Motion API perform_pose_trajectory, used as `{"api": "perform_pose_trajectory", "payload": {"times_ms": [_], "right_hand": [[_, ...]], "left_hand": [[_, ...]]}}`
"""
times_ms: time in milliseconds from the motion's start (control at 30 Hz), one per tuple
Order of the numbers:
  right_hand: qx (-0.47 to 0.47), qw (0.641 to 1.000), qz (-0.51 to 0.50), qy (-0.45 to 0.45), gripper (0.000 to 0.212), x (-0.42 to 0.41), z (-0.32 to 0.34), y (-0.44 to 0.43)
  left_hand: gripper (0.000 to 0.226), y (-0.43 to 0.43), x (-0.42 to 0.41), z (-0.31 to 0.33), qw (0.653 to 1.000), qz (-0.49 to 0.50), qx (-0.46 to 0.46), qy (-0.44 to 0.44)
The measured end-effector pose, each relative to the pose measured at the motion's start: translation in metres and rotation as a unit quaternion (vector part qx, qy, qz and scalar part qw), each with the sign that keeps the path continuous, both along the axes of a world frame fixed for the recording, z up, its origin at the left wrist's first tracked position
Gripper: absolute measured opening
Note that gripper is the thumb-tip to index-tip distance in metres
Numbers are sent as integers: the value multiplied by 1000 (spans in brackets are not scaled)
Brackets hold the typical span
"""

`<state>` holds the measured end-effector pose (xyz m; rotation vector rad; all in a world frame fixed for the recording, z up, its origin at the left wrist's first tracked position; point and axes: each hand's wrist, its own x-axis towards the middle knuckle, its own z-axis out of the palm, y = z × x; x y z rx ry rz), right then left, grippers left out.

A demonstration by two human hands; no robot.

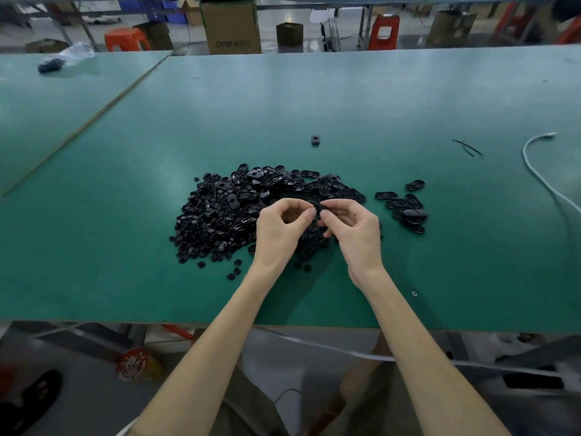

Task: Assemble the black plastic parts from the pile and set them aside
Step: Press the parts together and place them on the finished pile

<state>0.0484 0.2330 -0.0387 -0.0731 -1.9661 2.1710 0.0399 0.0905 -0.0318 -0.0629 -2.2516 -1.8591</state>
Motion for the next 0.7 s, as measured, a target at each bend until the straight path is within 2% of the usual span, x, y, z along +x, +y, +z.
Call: {"api": "perform_pose_trajectory", "payload": {"times_ms": [500, 700], "right_hand": [[-18, 999, 41, 5, 18, 1, -1, 2], [-30, 998, 49, 6, 17, 1, -1, 2]], "left_hand": [[9, -2, 3, -3, 999, 26, -21, 34], [21, -4, 4, -1, 998, 0, 43, 35]]}}
